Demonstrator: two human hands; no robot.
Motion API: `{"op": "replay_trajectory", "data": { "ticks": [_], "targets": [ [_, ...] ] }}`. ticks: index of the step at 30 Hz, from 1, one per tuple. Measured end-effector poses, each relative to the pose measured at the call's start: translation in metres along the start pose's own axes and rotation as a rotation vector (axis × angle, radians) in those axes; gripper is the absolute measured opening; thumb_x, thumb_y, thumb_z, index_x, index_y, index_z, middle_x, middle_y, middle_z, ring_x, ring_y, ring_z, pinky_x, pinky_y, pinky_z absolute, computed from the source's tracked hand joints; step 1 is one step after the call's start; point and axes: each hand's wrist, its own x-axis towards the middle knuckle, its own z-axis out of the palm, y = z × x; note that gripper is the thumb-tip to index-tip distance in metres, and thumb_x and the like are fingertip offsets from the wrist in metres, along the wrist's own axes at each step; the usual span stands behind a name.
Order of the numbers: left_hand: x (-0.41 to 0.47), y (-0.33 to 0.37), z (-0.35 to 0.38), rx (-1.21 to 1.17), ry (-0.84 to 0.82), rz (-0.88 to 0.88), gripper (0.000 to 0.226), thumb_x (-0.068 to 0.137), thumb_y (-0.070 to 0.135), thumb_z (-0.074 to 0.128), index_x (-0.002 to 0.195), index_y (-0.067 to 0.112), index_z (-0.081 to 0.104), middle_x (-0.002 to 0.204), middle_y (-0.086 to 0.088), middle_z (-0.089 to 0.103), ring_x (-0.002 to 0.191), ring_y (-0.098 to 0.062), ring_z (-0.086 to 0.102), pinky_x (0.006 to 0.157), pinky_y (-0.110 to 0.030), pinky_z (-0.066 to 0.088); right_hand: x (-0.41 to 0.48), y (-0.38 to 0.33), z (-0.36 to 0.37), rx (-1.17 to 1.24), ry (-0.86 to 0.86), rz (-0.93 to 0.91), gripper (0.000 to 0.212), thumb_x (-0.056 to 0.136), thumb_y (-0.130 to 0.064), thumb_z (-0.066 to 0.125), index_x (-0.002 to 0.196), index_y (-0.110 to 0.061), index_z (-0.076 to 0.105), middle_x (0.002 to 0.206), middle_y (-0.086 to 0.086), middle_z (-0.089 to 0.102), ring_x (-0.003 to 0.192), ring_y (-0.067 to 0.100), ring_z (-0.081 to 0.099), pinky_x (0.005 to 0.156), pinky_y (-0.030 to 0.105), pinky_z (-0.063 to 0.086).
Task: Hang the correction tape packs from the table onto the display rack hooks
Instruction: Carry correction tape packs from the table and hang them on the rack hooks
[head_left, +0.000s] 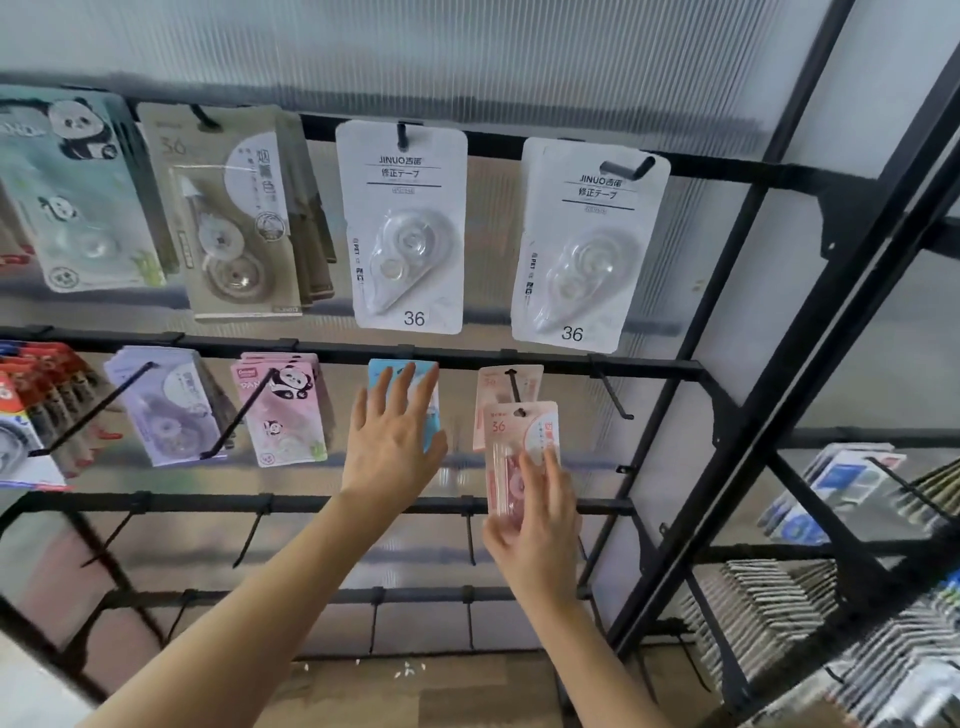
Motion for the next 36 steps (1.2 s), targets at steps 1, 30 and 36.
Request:
{"op": "replay_trajectory", "data": {
  "ticks": [1, 30, 36],
  "targets": [
    [-0.001, 0.000, 0.000, 0.013, 0.000, -0.002, 0.071, 0.099, 0.045, 0.039, 0.153, 0.026, -0.002, 0.161, -0.002, 0.001, 0.148, -0.025, -0.003, 0.121, -0.042, 0.002, 0.004, 0.003, 0.003, 0.003, -0.013, 0.000, 0.087, 0.072, -0.030, 0.076, 0.145, -0.021, 0.030, 0.149, 0.015, 0.033, 0.131, 0.039, 0.042, 0.093, 0.055, 0.049],
    [-0.003, 0.002, -0.002, 0.091, -0.090, -0.068, 0.069, 0.101, 0.045, 0.032, 0.152, 0.026, -0.010, 0.161, -0.004, -0.007, 0.147, -0.028, -0.011, 0.117, -0.047, -0.006, 0.045, -0.008, -0.004, -0.254, -0.227, -0.016, 0.098, 0.055, -0.042, 0.090, 0.136, -0.011, 0.043, 0.135, 0.017, 0.054, 0.113, 0.032, 0.062, 0.081, 0.044, 0.055],
    [-0.014, -0.008, -0.010, 0.074, -0.140, 0.056, 0.071, 0.101, 0.043, 0.035, 0.152, 0.024, -0.010, 0.160, -0.007, -0.013, 0.147, -0.028, -0.015, 0.117, -0.044, -0.008, 0.031, -0.039, -0.036, -0.248, -0.402, 0.045, 0.081, 0.094, -0.039, 0.054, 0.154, -0.017, 0.005, 0.161, 0.007, 0.003, 0.146, 0.026, 0.016, 0.117, 0.045, 0.022]
  ]
}}
